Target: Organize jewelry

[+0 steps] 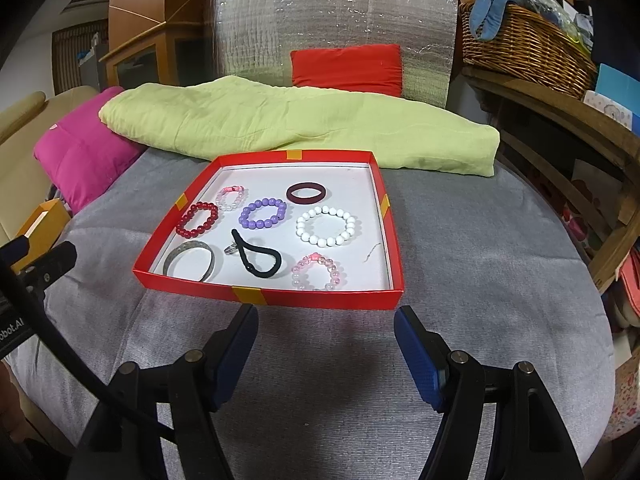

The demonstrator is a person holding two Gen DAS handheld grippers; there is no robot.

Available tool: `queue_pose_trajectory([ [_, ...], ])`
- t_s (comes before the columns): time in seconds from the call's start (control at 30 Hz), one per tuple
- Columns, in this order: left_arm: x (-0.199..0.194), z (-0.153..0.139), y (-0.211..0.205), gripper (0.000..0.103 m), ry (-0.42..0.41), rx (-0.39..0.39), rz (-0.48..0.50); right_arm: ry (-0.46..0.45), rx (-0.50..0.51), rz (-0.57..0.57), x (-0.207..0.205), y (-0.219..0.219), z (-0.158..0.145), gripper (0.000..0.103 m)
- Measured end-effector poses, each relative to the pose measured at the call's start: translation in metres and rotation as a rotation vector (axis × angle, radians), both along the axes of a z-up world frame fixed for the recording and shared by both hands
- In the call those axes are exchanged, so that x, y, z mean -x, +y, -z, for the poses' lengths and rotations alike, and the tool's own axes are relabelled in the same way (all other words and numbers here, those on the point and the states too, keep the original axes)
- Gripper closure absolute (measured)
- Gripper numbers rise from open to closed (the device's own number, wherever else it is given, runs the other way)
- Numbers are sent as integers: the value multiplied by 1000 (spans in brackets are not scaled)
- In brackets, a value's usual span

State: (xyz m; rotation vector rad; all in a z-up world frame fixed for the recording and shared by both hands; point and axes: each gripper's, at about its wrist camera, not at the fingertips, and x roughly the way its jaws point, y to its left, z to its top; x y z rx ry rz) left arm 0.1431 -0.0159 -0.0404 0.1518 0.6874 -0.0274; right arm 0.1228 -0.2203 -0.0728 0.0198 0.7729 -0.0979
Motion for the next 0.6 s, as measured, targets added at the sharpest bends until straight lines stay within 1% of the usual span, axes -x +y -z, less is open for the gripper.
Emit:
queue_pose_trajectory([
  [0.6, 2, -1, -2, 16, -2, -6, 5, -4, 5, -7, 0, 1, -1, 29],
])
